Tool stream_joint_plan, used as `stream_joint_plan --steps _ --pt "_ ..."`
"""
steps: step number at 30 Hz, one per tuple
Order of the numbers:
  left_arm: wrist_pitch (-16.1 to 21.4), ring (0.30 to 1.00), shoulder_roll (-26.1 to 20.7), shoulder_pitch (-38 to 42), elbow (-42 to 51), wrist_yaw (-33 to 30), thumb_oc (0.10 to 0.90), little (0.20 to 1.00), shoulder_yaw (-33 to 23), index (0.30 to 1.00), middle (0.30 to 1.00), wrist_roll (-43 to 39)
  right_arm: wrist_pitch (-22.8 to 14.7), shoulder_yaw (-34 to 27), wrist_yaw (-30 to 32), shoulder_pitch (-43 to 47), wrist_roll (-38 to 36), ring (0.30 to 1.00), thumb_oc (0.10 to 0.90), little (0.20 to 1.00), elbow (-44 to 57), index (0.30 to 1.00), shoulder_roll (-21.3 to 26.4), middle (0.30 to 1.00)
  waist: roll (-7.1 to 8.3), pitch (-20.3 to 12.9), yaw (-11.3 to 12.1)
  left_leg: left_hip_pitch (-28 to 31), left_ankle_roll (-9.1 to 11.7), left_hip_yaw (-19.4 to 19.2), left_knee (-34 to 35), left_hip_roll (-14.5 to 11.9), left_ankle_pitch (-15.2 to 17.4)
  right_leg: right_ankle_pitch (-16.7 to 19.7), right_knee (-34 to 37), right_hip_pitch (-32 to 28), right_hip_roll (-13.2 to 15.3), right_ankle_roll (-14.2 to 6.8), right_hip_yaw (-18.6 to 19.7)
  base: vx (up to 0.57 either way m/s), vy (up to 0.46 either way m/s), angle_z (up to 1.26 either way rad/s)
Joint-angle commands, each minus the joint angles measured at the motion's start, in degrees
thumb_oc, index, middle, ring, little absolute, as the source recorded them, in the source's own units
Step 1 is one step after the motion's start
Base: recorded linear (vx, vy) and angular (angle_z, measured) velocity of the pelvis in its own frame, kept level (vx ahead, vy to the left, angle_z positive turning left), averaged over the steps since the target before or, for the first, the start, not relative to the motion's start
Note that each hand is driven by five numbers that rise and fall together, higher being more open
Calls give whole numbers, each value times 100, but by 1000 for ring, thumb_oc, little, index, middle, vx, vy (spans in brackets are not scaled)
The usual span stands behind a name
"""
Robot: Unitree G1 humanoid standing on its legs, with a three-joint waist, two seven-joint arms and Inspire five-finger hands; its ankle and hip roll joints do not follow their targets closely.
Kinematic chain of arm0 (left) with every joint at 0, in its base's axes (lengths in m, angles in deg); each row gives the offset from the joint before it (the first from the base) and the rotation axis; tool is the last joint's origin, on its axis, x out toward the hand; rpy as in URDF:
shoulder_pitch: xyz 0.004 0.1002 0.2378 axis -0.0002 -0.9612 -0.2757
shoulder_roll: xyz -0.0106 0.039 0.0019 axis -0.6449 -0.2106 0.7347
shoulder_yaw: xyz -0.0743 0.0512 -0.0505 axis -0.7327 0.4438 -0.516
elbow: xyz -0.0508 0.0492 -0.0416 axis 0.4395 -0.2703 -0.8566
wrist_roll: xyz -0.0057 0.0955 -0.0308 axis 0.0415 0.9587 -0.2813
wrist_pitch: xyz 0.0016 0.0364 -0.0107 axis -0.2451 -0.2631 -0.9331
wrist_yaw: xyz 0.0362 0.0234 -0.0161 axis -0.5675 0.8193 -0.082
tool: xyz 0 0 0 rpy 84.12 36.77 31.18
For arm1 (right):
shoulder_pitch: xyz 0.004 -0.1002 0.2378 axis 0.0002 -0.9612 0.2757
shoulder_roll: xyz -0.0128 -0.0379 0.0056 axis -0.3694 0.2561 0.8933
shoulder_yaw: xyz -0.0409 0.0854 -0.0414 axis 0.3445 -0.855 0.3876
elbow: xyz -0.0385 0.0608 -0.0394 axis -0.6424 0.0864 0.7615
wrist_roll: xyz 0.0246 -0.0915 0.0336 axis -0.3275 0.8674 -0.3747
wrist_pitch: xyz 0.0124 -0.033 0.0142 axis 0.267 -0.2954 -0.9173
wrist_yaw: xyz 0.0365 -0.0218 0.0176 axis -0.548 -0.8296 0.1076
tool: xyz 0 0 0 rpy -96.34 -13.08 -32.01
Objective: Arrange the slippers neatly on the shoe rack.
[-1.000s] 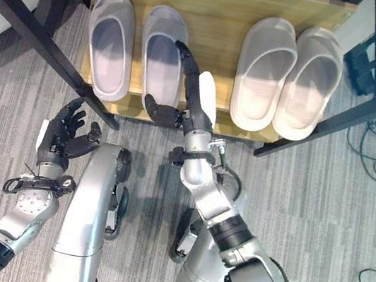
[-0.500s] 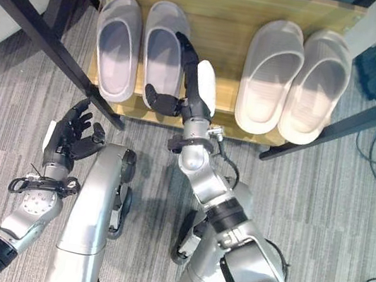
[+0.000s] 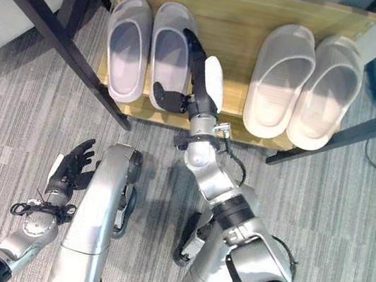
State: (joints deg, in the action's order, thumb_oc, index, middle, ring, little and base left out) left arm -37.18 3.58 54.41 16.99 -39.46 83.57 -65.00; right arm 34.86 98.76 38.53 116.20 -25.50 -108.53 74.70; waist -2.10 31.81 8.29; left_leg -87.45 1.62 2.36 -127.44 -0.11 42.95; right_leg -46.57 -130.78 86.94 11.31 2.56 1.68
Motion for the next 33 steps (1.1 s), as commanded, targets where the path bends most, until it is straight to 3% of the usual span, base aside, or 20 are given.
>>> stream_joint_plan --steps 1,18,29,32,33 --pt "348 900 -11 117 641 77 800 900 176 900 900 173 -695 -182 177 716 301 900 800 900 946 900 47 900 58 -202 122 -251 152 -18 373 462 -109 537 -437 -142 345 284 -193 0 0 0" --pt "299 900 -2 -82 745 46 800 900 -184 900 900 283 -1108 -775 -36 -675 437 900 800 900 3285 900 263 900 271 -202 -135 -251 184 -98 351 414 -149 496 -557 -18 329 299 -87 0 0 0" --pt "372 900 27 -176 648 -7 800 900 -551 900 900 357 -1304 -956 -194 -1151 423 900 800 900 3971 900 410 900 381 -202 -247 -251 191 -59 318 465 -245 521 -511 -151 277 272 -86 0 0 0" --pt "385 900 89 -157 480 31 800 900 -687 900 900 387 -1325 -1071 -277 -1315 510 900 800 900 3979 900 563 900 405 -202 -240 -251 174 -50 603 471 -409 637 -218 -280 257 254 -111 0 0 0" --pt "404 900 132 -93 400 79 800 900 -745 900 900 414 -1342 -1140 -307 -1380 612 900 800 900 3983 900 676 900 450 -202 -231 -251 155 -73 1015 461 -527 671 231 -405 266 261 -155 -33 -18 4"
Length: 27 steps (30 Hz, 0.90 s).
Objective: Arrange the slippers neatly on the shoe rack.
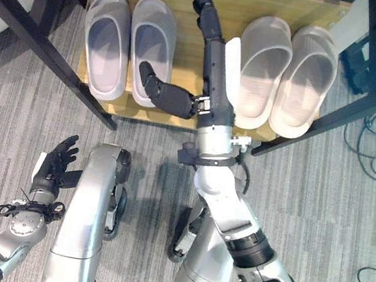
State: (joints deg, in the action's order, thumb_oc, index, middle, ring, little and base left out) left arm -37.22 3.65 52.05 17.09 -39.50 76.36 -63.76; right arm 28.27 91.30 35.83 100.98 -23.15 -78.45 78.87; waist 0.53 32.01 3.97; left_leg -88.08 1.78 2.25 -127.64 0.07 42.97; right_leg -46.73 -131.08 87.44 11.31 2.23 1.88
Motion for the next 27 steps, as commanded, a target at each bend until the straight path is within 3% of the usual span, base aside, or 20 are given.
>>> stream_joint_plan --steps 1,3,4,7,8,11,12,18,20,21,27 --pt "411 900 128 160 381 86 800 900 -22 900 900 289 -683 -401 -38 147 380 900 800 900 978 900 262 900 182 -222 193 -187 140 -58 1070 453 -560 706 293 -459 278 299 -186 -81 -35 4" --pt "420 900 204 376 239 183 800 900 -109 900 900 346 -673 -542 -109 99 578 900 800 900 938 900 468 900 211 -222 179 -187 121 -66 1739 450 -830 787 991 -591 250 291 -259 -157 -12 11" --pt "434 900 284 672 141 286 800 900 -190 900 900 360 -663 -725 -216 12 769 900 800 900 881 900 691 900 216 -222 154 -187 92 2 2329 461 -1151 858 1659 -707 204 298 -382 -218 31 23" --pt "451 900 341 844 60 322 800 900 -233 900 900 402 -640 -882 -269 -112 915 900 800 900 841 900 824 900 184 -296 109 -187 53 91 2820 514 -1414 978 2146 -692 216 287 -458 -142 32 11" --pt "458 900 406 841 28 398 800 900 -254 900 900 417 -647 -969 -345 -382 1001 900 800 900 783 900 888 900 169 -611 67 -187 13 155 3252 511 -1595 1004 2586 -636 243 296 -522 -59 8 9" --pt "466 900 436 803 -3 442 800 900 -269 900 900 448 -656 -1064 -407 -631 1042 900 800 900 737 900 932 900 146 -952 0 -187 -9 244 3748 520 -1791 1107 3076 -609 308 274 -632 -60 10 6" --pt "503 900 449 788 -3 500 800 900 -276 900 900 432 -659 -1084 -449 -760 1096 900 800 900 666 900 967 900 139 -1183 -29 -154 -2 246 4213 489 -2007 1190 3594 -648 372 283 -780 -118 13 9" --pt "530 900 535 660 -121 758 800 900 -227 900 900 364 -743 -950 -647 -1059 1060 900 800 900 419 900 985 900 141 -1417 -15 1042 104 381 6182 444 -2778 1615 5527 -1745 330 255 -1127 -139 -16 18" --pt "520 900 546 593 -123 841 800 900 -232 900 900 356 -729 -938 -720 -1134 1067 900 800 900 329 900 1005 900 135 -1430 4 1203 111 419 6434 476 -2929 1732 5718 -1892 331 212 -1213 -83 -59 15" --pt "495 900 562 546 -218 940 800 900 -189 900 900 347 -723 -836 -853 -1260 1069 900 800 900 184 900 988 900 192 -1540 19 1505 163 477 6903 456 -3100 1811 6264 -2248 319 219 -1293 -114 -79 14" --pt "407 900 508 244 -260 1325 800 900 -126 900 900 403 -668 -548 -1279 -2000 1110 900 800 900 -586 900 878 900 255 -1759 157 2724 187 833 8581 312 -3758 2191 7826 -3473 148 70 -1765 -44 -92 18"
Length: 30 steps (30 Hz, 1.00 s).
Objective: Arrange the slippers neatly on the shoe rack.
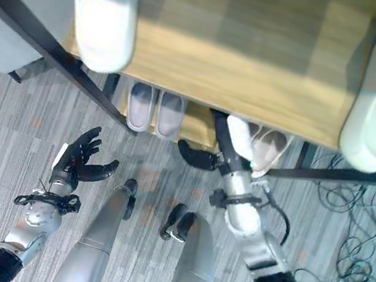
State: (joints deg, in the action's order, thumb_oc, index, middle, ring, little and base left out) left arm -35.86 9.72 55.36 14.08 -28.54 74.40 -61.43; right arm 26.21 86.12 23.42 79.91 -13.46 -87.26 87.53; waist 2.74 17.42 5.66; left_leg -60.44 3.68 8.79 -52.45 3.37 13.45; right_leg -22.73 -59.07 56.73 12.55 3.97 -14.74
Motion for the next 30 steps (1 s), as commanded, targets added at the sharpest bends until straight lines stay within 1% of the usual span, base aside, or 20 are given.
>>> stream_joint_plan --steps 1,4,5,6,7,8,9,10,11,12,15,16,17,19,22,23,25,26,30 --pt "255 900 -101 -115 7 283 800 900 72 900 900 157 -407 3 -114 13 141 900 800 900 83 900 -9 900 43 -340 14 71 8 204 1248 -13 -881 -160 756 -504 1 -125 -185 17 -97 12" --pt "200 900 -146 -246 -30 435 800 900 63 900 900 179 -347 130 -261 -289 264 900 800 900 -509 900 -15 900 52 -487 75 579 67 266 1947 -68 -1148 -33 1348 -1027 -158 -211 -459 25 -81 16" --pt "200 900 -147 -257 -27 438 800 900 64 900 900 178 -360 138 -253 -289 269 900 800 900 -527 900 -20 900 37 -471 70 632 72 284 1995 -74 -1171 -11 1401 -1086 -171 -210 -480 77 -106 15" --pt "156 900 -199 -387 -97 551 800 900 113 900 900 293 -311 302 -362 -483 430 900 800 900 -1127 900 -17 900 26 -570 153 1144 137 309 2609 -111 -1382 119 1851 -1540 -273 -262 -636 50 -74 15" --pt "157 900 -202 -398 -95 552 800 900 113 900 900 293 -322 312 -353 -479 435 900 800 900 -1147 900 -24 900 19 -557 151 1189 141 319 2652 -119 -1402 137 1892 -1586 -285 -260 -647 80 -96 20" --pt "144 900 -214 -442 -150 600 800 900 138 900 900 343 -318 391 -386 -495 478 900 800 900 -1380 900 -52 900 20 -594 171 1406 161 326 2884 -143 -1477 197 2141 -1800 -329 -278 -690 21 -27 23" --pt "144 900 -214 -442 -150 600 800 900 137 900 900 343 -321 394 -383 -491 479 900 800 900 -1385 900 -54 900 16 -583 170 1424 162 330 2896 -146 -1483 204 2156 -1820 -334 -278 -694 88 -66 19" --pt "141 900 -278 -519 -177 676 800 900 194 900 900 441 -268 523 -385 -567 673 900 800 900 -1847 900 -45 900 18 -680 238 1810 231 299 3341 -163 -1662 296 2607 -2210 -419 -326 -785 93 -62 6" --pt "123 900 -299 -566 -185 703 800 900 196 900 900 464 -275 581 -384 -573 718 900 800 900 -2088 900 -100 900 3 -691 260 2115 252 333 3660 -198 -1756 403 2938 -2504 -495 -340 -811 138 -75 0" --pt "100 900 -303 -586 -223 735 800 900 220 900 900 508 -247 656 -369 -583 773 900 800 900 -2336 900 -150 900 4 -740 273 2409 255 324 3951 -219 -1827 497 3195 -2768 -556 -397 -844 120 -46 2" --pt "72 900 -345 -676 -292 834 800 900 282 900 900 635 -181 810 -396 -644 902 900 800 900 -2981 900 -261 900 -1 -873 311 3078 278 303 4607 -256 -1999 682 3895 -3410 -729 -457 -911 145 -46 7" --pt "57 900 -354 -715 -294 862 800 900 286 900 900 653 -163 862 -376 -633 956 900 800 900 -3218 900 -326 900 -20 -883 317 3327 279 325 4821 -279 -2096 793 4181 -3695 -807 -490 -923 69 14 2" --pt "42 900 -374 -736 -324 890 800 900 305 900 900 671 -126 869 -415 -657 976 900 800 900 -3344 900 -364 900 -53 -905 351 3448 261 319 4958 -288 -2264 982 4341 -3826 -846 -476 -1007 69 21 5" --pt "1 900 -350 -778 -423 920 800 900 319 900 900 749 -116 881 -443 -717 1000 900 800 900 -3565 900 -421 900 -64 -999 347 3822 276 295 5311 -307 -2347 1112 4722 -4213 -946 -522 -1012 116 -8 5" --pt "-46 900 -329 -868 -554 967 800 900 353 900 900 853 -66 951 -426 -771 1089 900 800 900 -4011 900 -540 900 -77 -1106 344 4243 312 257 5642 -366 -2446 1261 5202 -4696 -1021 -585 -972 117 -38 -4" --pt "-46 900 -330 -870 -554 966 800 900 350 900 900 854 -70 957 -419 -766 1092 900 800 900 -4022 900 -546 900 -80 -1086 343 4268 312 257 5645 -369 -2443 1277 5234 -4733 -1031 -586 -972 94 -37 -1" --pt "-74 900 -276 -948 -697 967 800 900 355 900 900 983 27 967 -370 -833 1140 900 800 900 -4617 900 -758 900 -73 -1230 326 4525 343 124 5745 -352 -2450 1478 5732 -5165 -1087 -688 -853 111 -37 -4" --pt "-73 900 -277 -949 -698 966 800 900 354 900 900 985 23 971 -365 -830 1141 900 800 900 -4626 900 -763 900 -71 -1223 331 4535 343 118 5745 -353 -2447 1487 5749 -5179 -1090 -688 -847 61 -30 -9" --pt "-84 900 -255 -999 -699 997 800 900 392 900 900 997 97 954 -326 -900 1142 900 800 900 -5140 900 -935 900 -122 -1372 293 4626 341 61 5745 -309 -2440 1662 6084 -5430 -1122 -756 -779 54 -16 -7"
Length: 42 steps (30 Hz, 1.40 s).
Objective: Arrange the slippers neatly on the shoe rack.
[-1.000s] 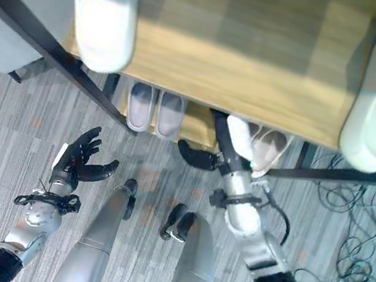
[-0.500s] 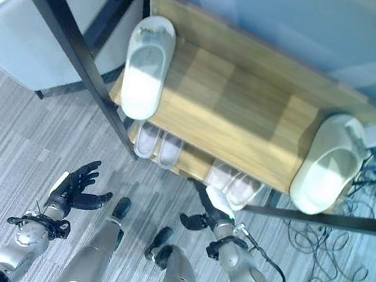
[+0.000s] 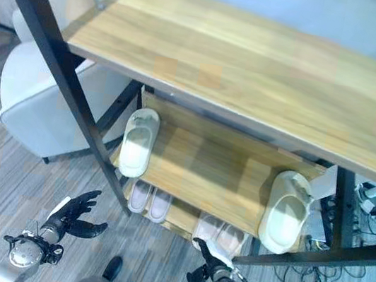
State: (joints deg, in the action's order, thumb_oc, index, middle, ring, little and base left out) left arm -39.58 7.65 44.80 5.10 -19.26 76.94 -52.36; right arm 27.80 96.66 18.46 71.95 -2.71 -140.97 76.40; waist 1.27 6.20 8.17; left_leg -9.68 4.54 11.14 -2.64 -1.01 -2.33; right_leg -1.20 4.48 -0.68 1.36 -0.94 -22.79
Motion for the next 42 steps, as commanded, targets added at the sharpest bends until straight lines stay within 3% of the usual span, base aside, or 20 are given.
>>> stream_joint_plan --steps 1,16,26,35,42 --pt "276 900 -27 37 190 82 800 900 154 900 900 93 -31 -128 182 -165 80 900 800 900 83 900 104 900 2 -300 24 -382 270 -233 764 136 -863 -439 -135 187 -4 -283 68 78 -28 -13" --pt "293 900 -191 -287 1042 257 800 900 119 900 900 -115 100 -284 281 -287 20 900 800 900 -456 900 -30 900 -210 -387 -36 -22 253 -495 764 152 -753 -409 52 -92 35 -369 324 25 -8 -9" --pt "278 900 -299 -680 2288 611 800 900 -71 900 900 -881 202 -306 278 -306 51 900 800 900 -464 900 -62 900 -516 -391 -70 190 220 -643 764 137 -718 -454 52 -198 93 -387 433 -13 -26 -7" --pt "423 900 -138 -312 2873 301 800 900 -227 900 900 -997 175 -291 312 -361 61 900 800 900 -203 900 -89 900 -544 -394 -101 176 238 -657 764 137 -753 -448 52 -207 105 -389 411 0 0 0" --pt "651 900 -234 239 3329 -189 800 900 -271 900 900 -395 168 -280 358 -345 32 900 800 900 -246 900 -113 900 -535 -428 -193 200 231 -714 764 123 -711 -446 52 -204 108 -392 463 3 -1 -1"
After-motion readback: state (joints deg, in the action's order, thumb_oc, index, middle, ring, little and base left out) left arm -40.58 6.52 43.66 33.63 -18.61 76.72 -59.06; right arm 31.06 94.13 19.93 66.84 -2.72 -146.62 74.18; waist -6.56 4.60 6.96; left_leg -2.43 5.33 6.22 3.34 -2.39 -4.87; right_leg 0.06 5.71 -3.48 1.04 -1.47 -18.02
